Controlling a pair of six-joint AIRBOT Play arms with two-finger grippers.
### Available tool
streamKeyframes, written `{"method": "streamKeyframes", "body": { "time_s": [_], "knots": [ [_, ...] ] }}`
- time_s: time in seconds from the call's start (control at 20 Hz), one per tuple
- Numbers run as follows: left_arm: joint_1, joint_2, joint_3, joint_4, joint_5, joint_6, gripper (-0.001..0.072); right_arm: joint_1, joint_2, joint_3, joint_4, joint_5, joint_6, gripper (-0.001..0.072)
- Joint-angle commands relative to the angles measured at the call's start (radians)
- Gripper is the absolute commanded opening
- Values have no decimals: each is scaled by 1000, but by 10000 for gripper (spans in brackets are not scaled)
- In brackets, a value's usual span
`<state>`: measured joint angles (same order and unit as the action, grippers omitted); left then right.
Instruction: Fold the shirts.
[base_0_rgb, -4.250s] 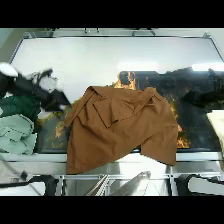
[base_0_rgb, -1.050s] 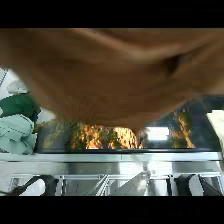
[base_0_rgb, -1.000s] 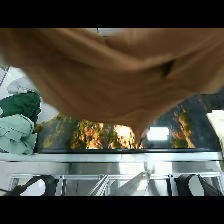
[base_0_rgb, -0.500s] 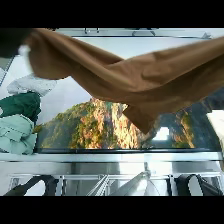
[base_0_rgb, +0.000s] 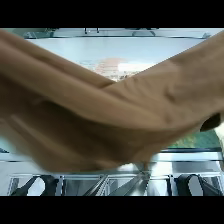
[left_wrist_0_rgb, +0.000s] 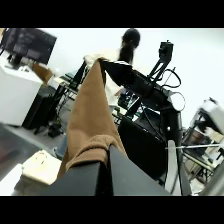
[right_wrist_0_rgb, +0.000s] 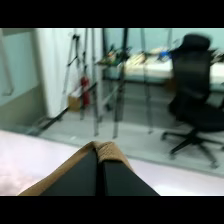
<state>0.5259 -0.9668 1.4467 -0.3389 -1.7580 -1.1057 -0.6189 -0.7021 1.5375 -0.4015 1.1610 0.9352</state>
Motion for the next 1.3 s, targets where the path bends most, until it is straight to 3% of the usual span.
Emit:
{"method": "streamKeyframes", "body": {
  "time_s": [0.0,0.2,0.35,0.4,0.45,0.5,0.55,0.6,0.8,0.9,0.95,1.0,1.1,1.25],
  "knots": [
    [-157,-155,0,224,51,40,26,113,-167,-68,31,34,-50,19],
    [-325,-504,0,408,147,64,25,375,-450,-169,-178,-252,-77,20],
    [-320,-790,19,431,173,93,25,473,-749,-109,-178,-433,-121,20],
    [-310,-894,55,430,163,96,69,489,-853,-60,-178,-427,-119,20],
    [-296,-983,100,418,151,90,280,499,-938,-10,-178,-410,-108,22],
    [-280,-1063,151,387,130,71,340,500,-1009,45,-178,-380,-86,105],
    [-261,-1118,198,360,111,64,340,494,-1050,89,-179,-350,-54,364],
    [-233,-1160,249,352,99,55,340,478,-1065,117,-179,-319,-12,509],
    [-113,-1199,414,417,69,-72,339,345,-1011,129,-183,-65,54,497],
    [-73,-1195,487,597,-23,-174,339,268,-1003,121,-183,115,97,482],
    [-66,-1177,494,744,-64,-208,339,233,-1000,95,-183,208,106,359],
    [-66,-1143,473,885,-60,-225,339,203,-992,48,-183,270,111,324],
    [-66,-1045,354,1090,7,-227,339,140,-955,-103,-202,315,121,325],
    [-76,-902,117,1215,54,-193,339,27,-849,-385,-333,256,121,328]
  ]
}}
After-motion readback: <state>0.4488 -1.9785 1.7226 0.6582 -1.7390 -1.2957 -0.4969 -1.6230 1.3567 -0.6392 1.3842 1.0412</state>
